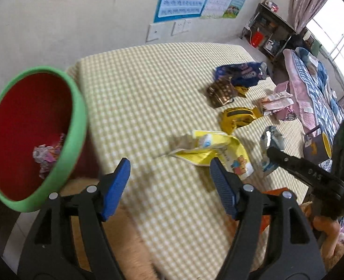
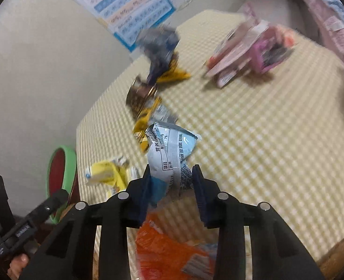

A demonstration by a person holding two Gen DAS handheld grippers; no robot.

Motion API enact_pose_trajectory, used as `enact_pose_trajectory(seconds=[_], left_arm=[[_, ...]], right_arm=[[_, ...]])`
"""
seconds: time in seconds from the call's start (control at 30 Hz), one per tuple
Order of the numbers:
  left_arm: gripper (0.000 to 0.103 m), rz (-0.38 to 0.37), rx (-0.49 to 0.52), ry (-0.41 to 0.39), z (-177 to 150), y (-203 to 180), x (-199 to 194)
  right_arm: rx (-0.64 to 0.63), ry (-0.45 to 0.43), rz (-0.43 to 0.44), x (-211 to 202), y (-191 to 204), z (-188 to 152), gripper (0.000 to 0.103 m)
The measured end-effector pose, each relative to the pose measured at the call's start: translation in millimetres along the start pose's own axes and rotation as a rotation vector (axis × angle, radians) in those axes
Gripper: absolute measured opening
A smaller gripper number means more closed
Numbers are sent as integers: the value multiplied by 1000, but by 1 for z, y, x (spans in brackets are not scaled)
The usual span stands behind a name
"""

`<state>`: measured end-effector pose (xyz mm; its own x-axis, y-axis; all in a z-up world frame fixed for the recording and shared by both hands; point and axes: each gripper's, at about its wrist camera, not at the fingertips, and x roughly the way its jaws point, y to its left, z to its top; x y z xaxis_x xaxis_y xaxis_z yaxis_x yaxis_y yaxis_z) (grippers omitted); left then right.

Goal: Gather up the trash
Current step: 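Grasp the yellow snack bag with the left tool while the right tool grasps the silver-blue bag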

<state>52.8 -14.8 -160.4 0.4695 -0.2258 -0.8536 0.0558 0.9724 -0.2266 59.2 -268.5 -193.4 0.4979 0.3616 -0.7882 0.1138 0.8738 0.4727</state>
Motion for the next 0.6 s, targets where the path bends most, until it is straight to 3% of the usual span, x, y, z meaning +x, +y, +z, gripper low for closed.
enact_pose_trajectory(seconds=[0.17,0.37,0.6], left_arm=[[71,-28,-19,38,7,-19,24],[75,-35,-20,17,15,-38,38],[80,-14,19,53,17,-57,58]], right_arm=[[-25,-84,-48,-18,-1,7,34],[-19,-74,-37,-10,-3,7,35],[-4,-61,-17,-11,-8,5,35]])
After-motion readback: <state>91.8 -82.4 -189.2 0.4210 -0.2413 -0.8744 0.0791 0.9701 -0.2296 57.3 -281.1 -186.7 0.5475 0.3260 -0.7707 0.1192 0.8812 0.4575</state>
